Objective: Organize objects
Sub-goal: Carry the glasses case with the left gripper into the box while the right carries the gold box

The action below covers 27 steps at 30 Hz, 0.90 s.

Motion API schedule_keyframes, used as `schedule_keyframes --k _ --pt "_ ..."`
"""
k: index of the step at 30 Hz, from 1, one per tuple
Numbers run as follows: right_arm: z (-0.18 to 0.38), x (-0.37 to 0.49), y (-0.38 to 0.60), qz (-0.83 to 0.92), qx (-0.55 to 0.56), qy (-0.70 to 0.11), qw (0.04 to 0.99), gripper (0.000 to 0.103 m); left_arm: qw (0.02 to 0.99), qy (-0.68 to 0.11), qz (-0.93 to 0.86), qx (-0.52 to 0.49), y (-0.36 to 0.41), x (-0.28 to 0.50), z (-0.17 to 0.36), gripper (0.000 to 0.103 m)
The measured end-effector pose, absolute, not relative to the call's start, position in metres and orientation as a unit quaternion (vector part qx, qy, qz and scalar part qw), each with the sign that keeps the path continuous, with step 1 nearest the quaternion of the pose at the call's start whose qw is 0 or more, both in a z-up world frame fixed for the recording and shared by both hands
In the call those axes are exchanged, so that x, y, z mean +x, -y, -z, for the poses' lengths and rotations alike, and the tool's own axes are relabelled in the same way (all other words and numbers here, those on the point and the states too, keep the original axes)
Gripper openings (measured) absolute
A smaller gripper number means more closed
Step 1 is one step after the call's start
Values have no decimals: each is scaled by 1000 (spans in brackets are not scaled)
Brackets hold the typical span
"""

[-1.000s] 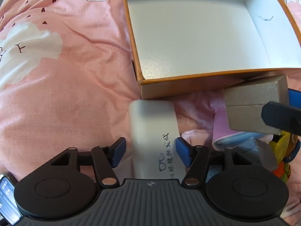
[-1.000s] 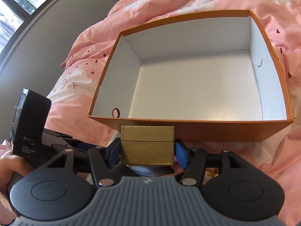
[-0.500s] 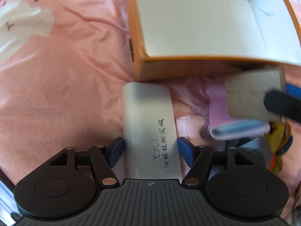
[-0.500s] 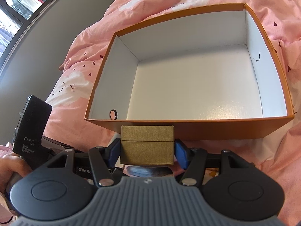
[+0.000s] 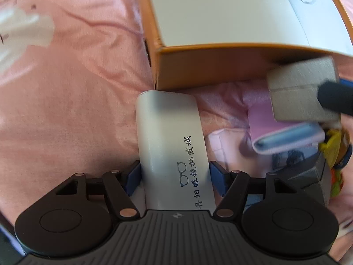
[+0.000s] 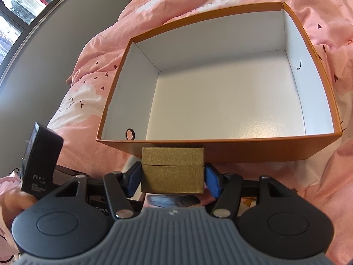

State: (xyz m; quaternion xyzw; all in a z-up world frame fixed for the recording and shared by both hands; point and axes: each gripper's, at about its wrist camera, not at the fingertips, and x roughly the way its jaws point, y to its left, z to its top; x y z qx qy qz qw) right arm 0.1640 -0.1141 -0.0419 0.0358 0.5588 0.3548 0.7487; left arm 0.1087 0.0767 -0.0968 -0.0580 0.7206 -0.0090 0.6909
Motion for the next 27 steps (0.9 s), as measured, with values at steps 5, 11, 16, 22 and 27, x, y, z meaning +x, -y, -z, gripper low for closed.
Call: schedule_keyframes --k 5,11,16,22,27 --pt "40 163 116 -355 36 -556 751 62 711 -701 14 -50 -70 104 79 75" --pt "30 162 119 -363 38 -546 754 62 730 -679 19 -72 -71 101 52 75" --pt "18 159 121 -375 45 -537 754 62 739 -667 31 -92 -75 96 40 75" --pt "-6 154 124 -400 57 -517 755 62 753 -648 49 -100 -83 85 14 75" --pt "-24 155 125 -409 60 -497 763 62 769 -628 64 -98 -82 80 -12 75"
